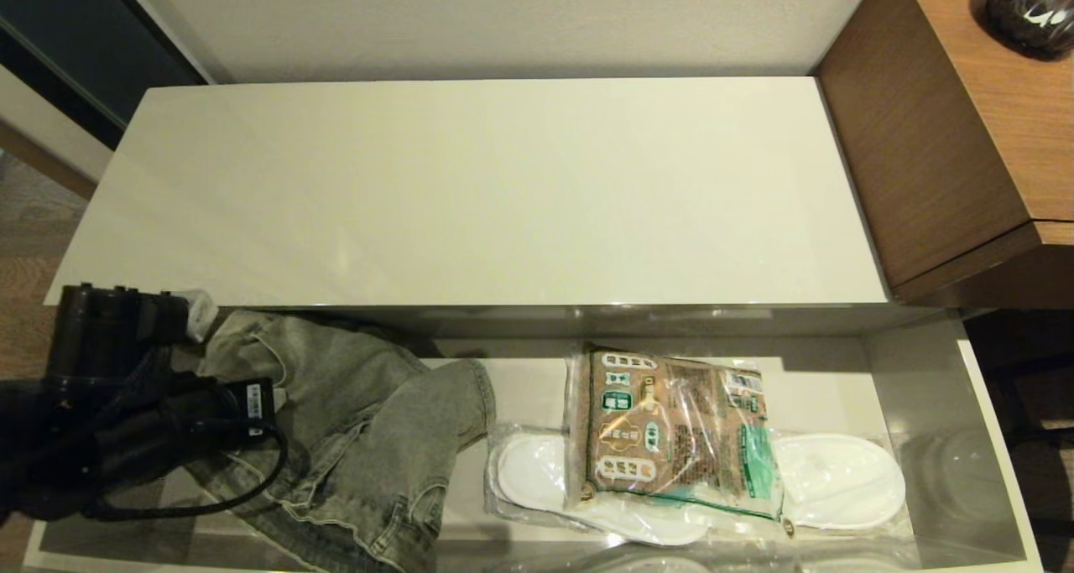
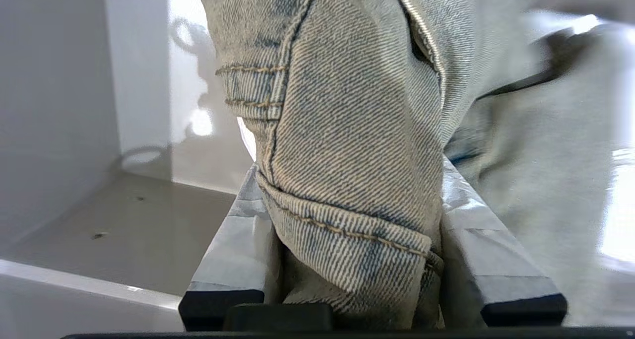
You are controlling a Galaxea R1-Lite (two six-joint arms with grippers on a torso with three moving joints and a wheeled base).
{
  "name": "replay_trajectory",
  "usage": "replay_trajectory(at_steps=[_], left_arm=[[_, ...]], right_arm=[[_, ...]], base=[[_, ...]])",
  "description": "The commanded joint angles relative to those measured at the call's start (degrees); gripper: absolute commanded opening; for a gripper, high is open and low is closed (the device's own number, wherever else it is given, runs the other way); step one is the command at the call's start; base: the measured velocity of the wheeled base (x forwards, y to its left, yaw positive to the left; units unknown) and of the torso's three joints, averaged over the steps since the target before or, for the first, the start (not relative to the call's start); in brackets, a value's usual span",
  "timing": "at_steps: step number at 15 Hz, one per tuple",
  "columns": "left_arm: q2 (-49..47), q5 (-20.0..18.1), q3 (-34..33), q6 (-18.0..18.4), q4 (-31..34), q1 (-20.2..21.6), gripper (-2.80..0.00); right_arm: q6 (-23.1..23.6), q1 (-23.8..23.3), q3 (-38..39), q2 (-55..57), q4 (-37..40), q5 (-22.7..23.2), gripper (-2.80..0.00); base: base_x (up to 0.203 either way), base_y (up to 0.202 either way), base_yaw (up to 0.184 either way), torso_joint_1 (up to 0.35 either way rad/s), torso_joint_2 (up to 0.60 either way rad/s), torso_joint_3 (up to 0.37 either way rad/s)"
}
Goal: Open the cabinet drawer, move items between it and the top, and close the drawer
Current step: Take out the shorts from the drawer
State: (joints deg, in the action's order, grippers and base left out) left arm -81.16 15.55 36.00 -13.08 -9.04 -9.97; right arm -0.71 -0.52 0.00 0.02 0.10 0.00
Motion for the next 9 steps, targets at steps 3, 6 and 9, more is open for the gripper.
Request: replay_trajectory(at_steps=[3,6,9], left_arm=[[8.19,-0.45,8.48,-0.10,9.46,-0.05,-2.80],[13.54,-2.69,16.22,-0.18,20.31,-0.12,-2.80],[18.11,-5.45,28.36,-0.25,31.08,-0.13,-2.80]], right_arm=[[0.00,0.00,0.18,-0.11,-0.01,0.00,-2.80],[0.00,0.00,0.18,-0.11,-0.01,0.00,-2.80],[0.00,0.00,0.18,-0.11,-0.01,0.00,-2.80]], base=[[0.000,0.000,0.000,0.000,0.00,0.000],[0.000,0.000,0.000,0.000,0.00,0.000],[0.000,0.000,0.000,0.000,0.00,0.000]])
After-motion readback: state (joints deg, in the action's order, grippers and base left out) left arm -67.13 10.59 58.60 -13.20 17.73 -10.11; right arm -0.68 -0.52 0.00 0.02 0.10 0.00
